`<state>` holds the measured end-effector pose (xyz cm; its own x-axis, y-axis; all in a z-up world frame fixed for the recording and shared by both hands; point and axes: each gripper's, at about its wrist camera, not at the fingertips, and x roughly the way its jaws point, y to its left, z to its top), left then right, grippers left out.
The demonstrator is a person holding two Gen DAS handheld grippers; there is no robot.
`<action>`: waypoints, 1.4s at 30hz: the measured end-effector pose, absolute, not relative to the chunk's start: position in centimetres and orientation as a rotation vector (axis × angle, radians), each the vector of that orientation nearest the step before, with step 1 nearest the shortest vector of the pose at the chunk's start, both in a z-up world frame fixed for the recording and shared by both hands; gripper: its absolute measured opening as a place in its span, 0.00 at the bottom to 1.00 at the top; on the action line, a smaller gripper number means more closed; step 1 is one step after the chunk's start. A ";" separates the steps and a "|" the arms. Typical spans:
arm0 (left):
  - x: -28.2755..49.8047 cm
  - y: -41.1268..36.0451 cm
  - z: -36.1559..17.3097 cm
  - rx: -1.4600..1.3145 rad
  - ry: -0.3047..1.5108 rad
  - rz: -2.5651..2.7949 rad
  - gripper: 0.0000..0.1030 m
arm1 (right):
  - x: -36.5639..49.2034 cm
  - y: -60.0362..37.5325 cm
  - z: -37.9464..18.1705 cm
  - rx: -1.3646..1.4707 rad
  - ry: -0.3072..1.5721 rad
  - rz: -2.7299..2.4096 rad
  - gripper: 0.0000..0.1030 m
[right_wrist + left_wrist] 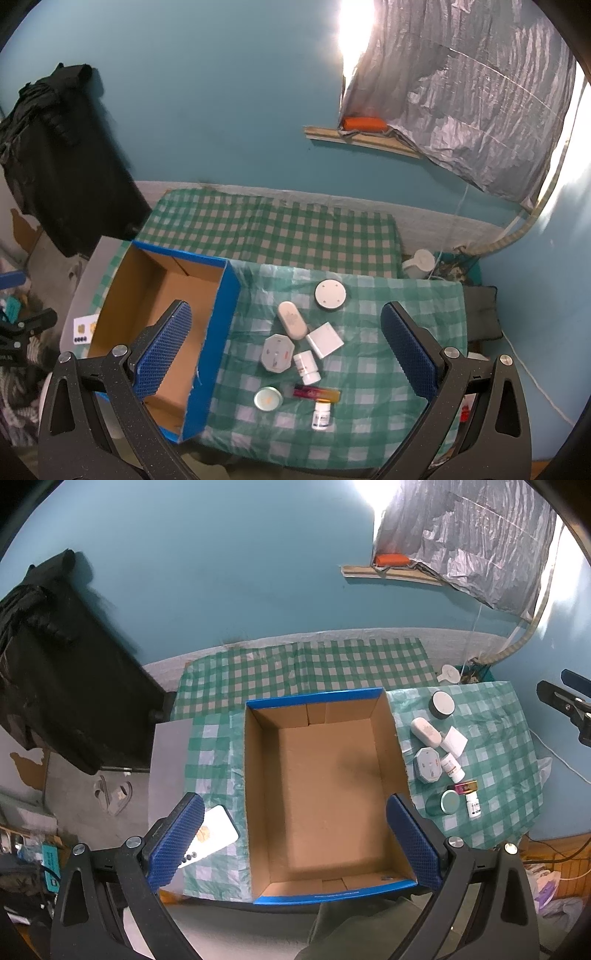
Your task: Organize rigid objects
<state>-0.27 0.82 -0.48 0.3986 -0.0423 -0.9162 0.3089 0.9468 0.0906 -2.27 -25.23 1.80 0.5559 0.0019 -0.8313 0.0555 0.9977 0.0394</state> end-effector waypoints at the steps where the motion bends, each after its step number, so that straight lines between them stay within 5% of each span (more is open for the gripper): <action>1: -0.3 0.8 -0.5 0.262 1.142 -0.227 0.97 | -2.2 -25.2 1.8 0.062 0.983 -0.030 0.99; 42: -0.6 1.0 -0.5 0.260 1.146 -0.227 0.97 | -1.9 -24.1 1.4 0.047 1.004 -0.010 0.99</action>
